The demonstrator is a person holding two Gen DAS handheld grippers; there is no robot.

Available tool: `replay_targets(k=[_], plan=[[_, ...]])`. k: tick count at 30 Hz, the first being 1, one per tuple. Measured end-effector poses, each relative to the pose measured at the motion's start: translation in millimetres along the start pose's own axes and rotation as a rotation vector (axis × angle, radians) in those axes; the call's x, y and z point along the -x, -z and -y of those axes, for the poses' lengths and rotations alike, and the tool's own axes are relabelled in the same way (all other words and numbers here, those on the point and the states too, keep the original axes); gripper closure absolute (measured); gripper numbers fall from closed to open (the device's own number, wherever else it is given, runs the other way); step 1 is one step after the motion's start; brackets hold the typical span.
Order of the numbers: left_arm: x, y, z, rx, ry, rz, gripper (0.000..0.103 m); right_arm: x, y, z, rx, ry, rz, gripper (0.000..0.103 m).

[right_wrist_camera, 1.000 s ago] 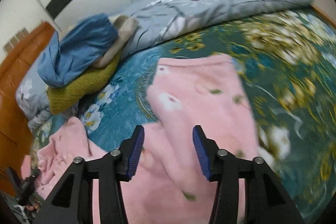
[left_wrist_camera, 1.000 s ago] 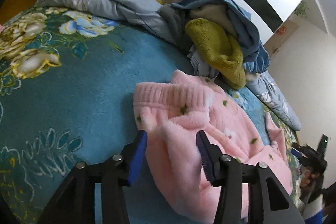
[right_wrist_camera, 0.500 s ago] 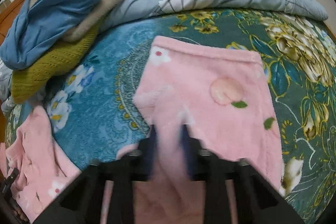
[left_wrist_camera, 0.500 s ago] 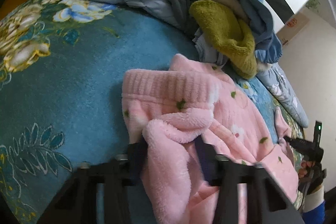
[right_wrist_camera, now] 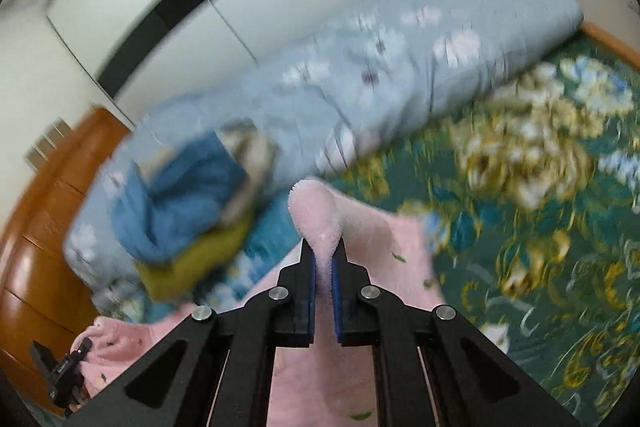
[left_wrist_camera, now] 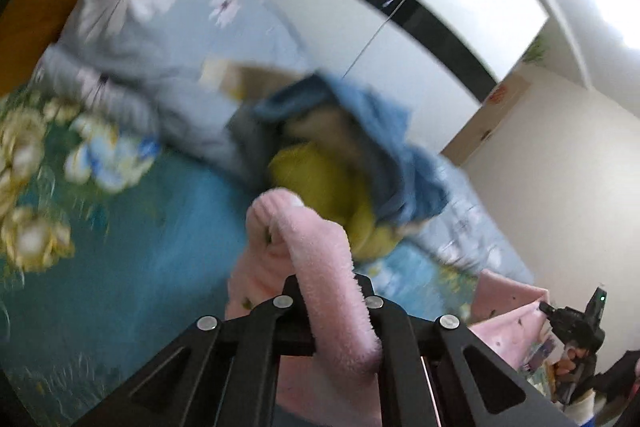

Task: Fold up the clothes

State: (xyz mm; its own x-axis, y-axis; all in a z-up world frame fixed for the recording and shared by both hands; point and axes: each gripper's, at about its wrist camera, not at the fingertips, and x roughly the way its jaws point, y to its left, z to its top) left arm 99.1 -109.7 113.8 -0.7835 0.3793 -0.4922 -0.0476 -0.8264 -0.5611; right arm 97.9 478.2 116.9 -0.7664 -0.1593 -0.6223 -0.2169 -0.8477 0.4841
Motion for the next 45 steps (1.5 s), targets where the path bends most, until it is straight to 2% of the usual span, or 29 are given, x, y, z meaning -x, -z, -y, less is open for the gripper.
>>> replay_targets(k=[2,4,7,12,16,18,21,25,32,35,40,42,45], plan=[[17,-7,11,-0.017,0.013,0.036,0.097,31,-7,1,0.01,-0.016,0.069,0.096],[32,-4,12,-0.022,0.046,0.069,0.097,61,-3,13,0.007,-0.07,0.132,0.096],[52,22,-3,-0.001,0.071,0.074,0.097,89,29,44,-0.007,-0.12,0.188,0.096],[47,103,-35,0.038,0.033,-0.079,0.097,88,127,126,-0.117,-0.101,0.099,0.096],[41,141,-51,0.096,0.015,-0.172,0.097,90,187,175,-0.25,-0.114,0.067,0.096],[48,147,-53,0.116,0.015,-0.178,0.097,93,211,195,-0.315,-0.133,0.068,0.096],[68,144,-44,0.091,0.002,-0.142,0.097,104,233,207,-0.362,-0.17,0.093,0.096],[76,147,-41,0.082,-0.051,-0.134,0.097,118,248,206,-0.366,-0.181,0.118,0.096],[60,181,-84,0.162,-0.234,-0.196,0.097,98,267,212,-0.373,-0.138,0.019,0.096],[54,192,-100,0.215,-0.245,-0.226,0.096,96,265,206,-0.326,-0.12,-0.005,0.095],[53,192,-96,0.219,-0.229,-0.227,0.091,100,262,200,-0.255,-0.075,-0.027,0.088],[57,186,-91,0.206,-0.242,-0.218,0.07,108,260,201,-0.227,-0.038,-0.022,0.076],[67,175,-82,0.163,-0.294,-0.166,0.053,119,252,203,-0.186,0.01,-0.003,0.067]])
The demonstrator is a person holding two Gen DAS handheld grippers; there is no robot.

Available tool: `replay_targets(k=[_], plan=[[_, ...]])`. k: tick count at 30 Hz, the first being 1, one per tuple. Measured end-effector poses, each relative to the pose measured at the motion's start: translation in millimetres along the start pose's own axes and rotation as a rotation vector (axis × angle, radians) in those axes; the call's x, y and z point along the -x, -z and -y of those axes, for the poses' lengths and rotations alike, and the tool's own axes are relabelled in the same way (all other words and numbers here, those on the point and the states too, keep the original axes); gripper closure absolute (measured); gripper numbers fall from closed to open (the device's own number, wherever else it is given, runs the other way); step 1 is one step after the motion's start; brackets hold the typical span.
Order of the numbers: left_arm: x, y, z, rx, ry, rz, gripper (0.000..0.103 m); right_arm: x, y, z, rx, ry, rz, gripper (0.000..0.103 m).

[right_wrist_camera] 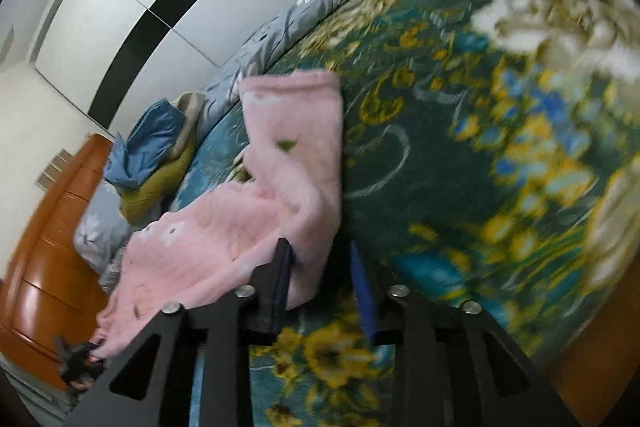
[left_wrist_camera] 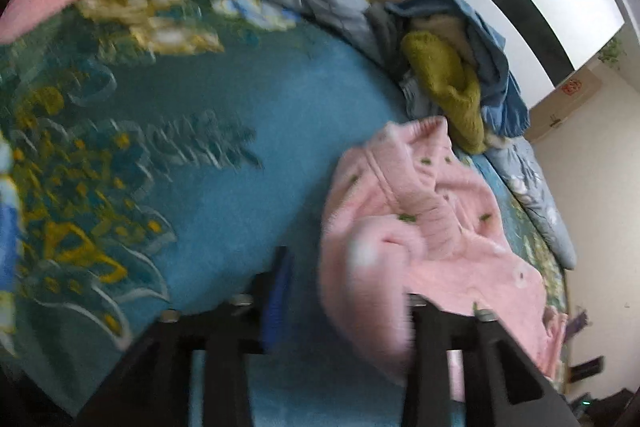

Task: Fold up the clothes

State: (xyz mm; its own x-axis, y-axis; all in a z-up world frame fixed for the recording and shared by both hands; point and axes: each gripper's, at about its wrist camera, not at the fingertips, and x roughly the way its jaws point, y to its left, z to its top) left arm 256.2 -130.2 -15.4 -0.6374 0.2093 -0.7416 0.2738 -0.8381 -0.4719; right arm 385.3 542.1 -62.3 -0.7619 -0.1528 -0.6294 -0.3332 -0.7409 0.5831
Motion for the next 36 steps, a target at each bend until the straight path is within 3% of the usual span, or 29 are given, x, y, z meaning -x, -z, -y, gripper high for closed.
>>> replay_targets(k=[4,10,18,20,21,22,25,30,36], plan=[[4,-5,17,-0.055,-0.038,0.044,0.048,3,-25,-6,0.024,0.033,0.018,0.059],[7,-11,40,-0.128,-0.074,0.115,0.048,-31,-55,-38,0.087,0.048,-0.023,0.058],[14,-19,43,-0.132,0.051,0.137,0.043,-80,-67,-61,0.104,0.099,-0.079,0.059],[13,-20,39,-0.111,0.111,0.123,0.04,-79,-70,-54,0.059,0.093,-0.074,0.072],[11,-21,35,-0.091,0.157,0.102,0.039,-76,-72,-51,0.041,0.089,-0.069,0.088],[8,-22,31,-0.065,0.204,0.078,0.038,-71,-74,-47,0.029,0.087,-0.056,0.093],[0,-23,18,0.015,0.295,0.045,0.038,-51,-81,-36,-0.006,0.078,-0.007,0.095],[-11,-20,1,0.1,0.33,0.012,0.037,3,-90,6,-0.122,0.092,0.13,0.096],[-20,-17,-9,0.119,0.343,-0.041,0.033,9,-70,64,-0.275,0.173,0.089,0.097]])
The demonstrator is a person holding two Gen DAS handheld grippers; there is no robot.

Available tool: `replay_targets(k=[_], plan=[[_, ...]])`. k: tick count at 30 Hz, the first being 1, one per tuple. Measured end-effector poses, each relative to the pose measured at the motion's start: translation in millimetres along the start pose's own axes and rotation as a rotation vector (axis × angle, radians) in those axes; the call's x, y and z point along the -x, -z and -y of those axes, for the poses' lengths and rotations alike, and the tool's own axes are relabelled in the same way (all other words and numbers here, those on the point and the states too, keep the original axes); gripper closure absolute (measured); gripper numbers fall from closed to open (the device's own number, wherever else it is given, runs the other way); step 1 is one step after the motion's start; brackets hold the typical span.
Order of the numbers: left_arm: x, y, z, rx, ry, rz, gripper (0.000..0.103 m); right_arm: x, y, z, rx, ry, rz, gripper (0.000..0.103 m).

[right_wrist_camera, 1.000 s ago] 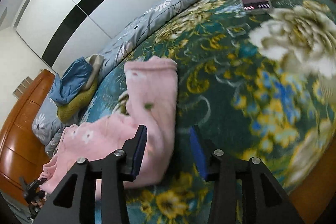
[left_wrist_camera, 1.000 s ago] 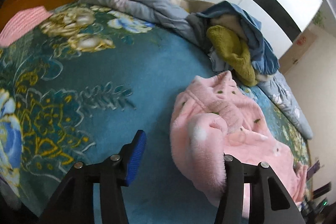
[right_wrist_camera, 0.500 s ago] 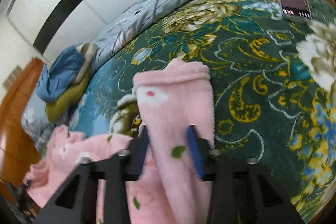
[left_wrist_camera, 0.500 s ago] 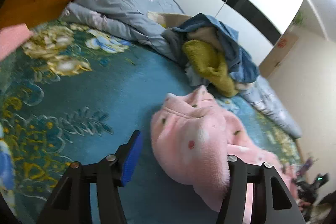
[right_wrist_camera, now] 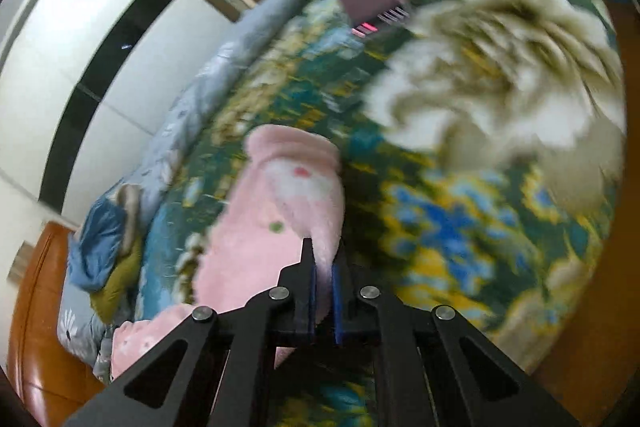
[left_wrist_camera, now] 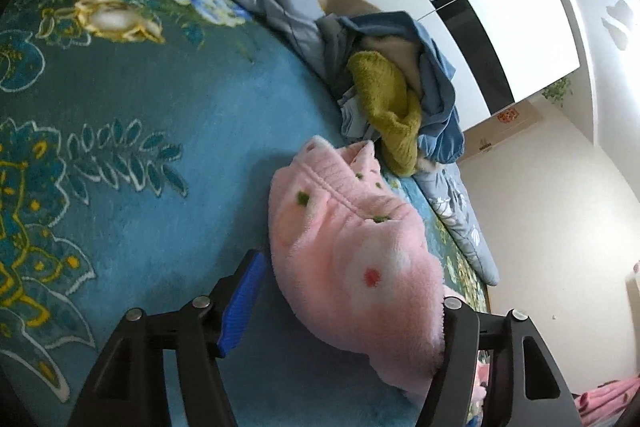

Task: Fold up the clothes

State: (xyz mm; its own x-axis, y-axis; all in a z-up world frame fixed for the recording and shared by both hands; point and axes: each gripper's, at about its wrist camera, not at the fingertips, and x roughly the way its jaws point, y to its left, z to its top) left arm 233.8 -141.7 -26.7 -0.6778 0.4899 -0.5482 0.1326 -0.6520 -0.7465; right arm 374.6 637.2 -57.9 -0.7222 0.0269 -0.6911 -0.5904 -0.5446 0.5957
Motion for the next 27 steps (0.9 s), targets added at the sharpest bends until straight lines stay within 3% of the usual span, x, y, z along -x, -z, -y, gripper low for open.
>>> replay_targets(k=[6,12,17,20,22,27], plan=[[-1,6,1,-0.064,-0.001,-0.055,0.026,-11,4,13,-0.04,0.032,-0.039,0.097],[16,2,0,-0.111,0.03,-0.03,0.016,-6,5,2,-0.023,0.049,-0.035,0.094],[32,-13,8,-0.15,0.045,0.027,0.011,13,3,-15,0.05,0.117,0.027,0.069],[27,-31,24,-0.202,0.041,0.057,0.009,26,-1,-38,0.104,0.154,0.086,0.068],[14,-47,37,-0.224,0.044,0.06,0.008,25,0,-67,0.17,0.13,0.086,0.068],[-57,-87,73,-0.318,0.032,-0.032,0.008,-21,26,-151,0.359,-0.015,-0.08,0.064]])
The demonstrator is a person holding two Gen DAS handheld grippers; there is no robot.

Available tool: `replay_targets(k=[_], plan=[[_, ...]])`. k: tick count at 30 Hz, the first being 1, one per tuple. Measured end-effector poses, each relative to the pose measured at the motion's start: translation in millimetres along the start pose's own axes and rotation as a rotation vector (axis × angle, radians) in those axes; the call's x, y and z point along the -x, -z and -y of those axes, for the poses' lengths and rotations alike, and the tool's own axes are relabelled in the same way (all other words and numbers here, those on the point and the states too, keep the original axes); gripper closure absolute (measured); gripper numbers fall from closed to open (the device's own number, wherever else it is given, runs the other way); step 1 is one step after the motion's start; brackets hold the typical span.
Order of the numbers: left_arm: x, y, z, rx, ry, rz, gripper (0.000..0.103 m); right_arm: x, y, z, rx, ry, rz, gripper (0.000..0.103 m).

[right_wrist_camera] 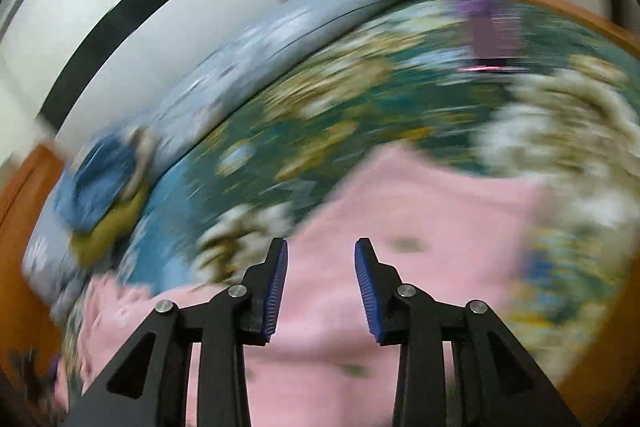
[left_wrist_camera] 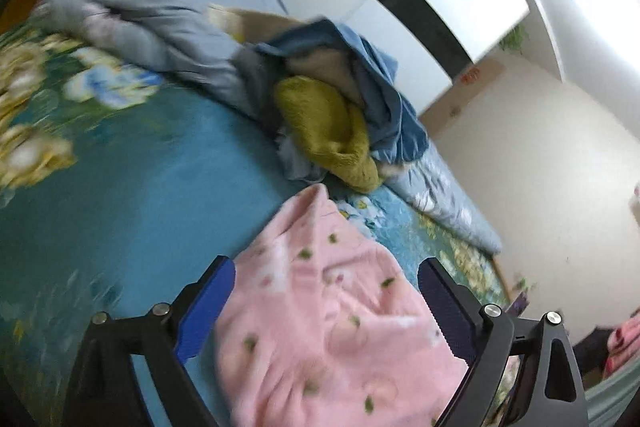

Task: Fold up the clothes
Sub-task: 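Grasp the pink garment edge again with the left gripper and lift it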

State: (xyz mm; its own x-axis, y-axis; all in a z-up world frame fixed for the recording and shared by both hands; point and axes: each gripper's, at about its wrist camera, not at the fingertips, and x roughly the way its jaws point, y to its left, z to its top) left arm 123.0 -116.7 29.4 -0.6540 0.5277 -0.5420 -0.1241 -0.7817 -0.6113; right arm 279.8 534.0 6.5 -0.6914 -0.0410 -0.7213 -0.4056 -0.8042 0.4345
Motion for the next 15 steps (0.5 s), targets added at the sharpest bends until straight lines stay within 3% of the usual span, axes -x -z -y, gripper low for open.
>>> replay_targets(k=[4,7,15], plan=[[-68,-21,10,-0.051,-0.045,-0.114,0.008,-64,4,-67,0.115,-0.132,-0.17,0.06],[-110,-31,5,-0.054,-0.108,-0.17,0.008,-104,7,-94,0.158,-0.135,-0.239,0.059],[-155,-28,-1,-0.051,-0.079,-0.268,0.01,-134,16,-89,0.135,-0.1,-0.293,0.059]])
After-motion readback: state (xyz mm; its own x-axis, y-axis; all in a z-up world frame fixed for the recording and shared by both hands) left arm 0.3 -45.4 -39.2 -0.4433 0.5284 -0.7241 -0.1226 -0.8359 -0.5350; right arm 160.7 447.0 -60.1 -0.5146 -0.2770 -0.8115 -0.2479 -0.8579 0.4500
